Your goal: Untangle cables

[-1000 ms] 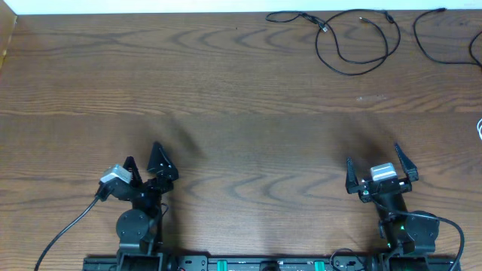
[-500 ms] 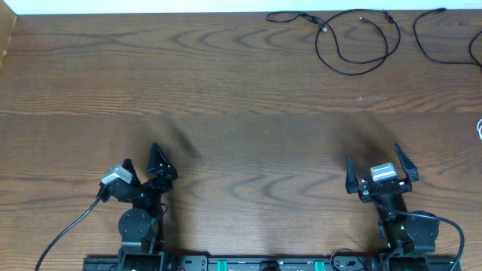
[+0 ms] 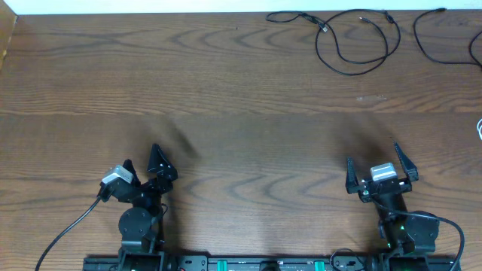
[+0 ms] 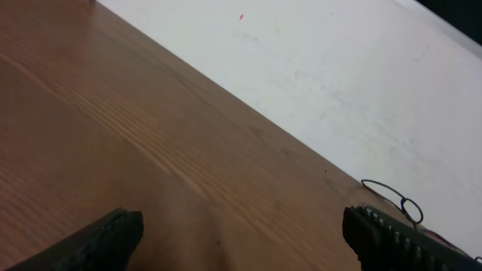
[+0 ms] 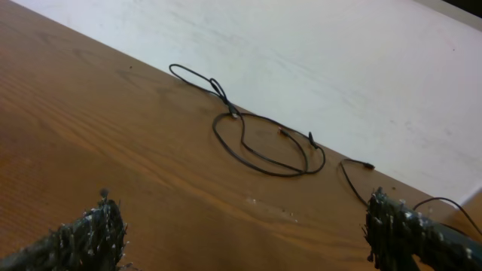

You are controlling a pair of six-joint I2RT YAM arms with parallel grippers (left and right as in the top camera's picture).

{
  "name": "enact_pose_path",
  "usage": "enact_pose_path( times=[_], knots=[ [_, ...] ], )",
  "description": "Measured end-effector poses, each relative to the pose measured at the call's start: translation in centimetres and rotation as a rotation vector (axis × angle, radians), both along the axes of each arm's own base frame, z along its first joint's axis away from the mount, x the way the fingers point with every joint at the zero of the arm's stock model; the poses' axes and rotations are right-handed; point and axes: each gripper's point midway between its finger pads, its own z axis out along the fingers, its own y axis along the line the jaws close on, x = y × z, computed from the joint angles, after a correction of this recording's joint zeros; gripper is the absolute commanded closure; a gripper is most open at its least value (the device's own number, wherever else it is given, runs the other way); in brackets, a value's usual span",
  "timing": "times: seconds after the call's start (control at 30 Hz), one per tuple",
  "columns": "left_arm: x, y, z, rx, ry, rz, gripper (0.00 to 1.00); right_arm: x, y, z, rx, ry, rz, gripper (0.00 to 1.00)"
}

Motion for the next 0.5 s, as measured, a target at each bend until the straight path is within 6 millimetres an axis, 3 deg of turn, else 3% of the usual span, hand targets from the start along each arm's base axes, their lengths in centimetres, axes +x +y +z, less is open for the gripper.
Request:
enact_pose_path(
  times=[0.5],
  knots=[
    [-0.09, 0.01, -0.06, 0.001, 0.013, 0.000, 0.09, 0.00, 0.00, 0.00, 0.000, 0.000, 0.000, 0.01]
  ],
)
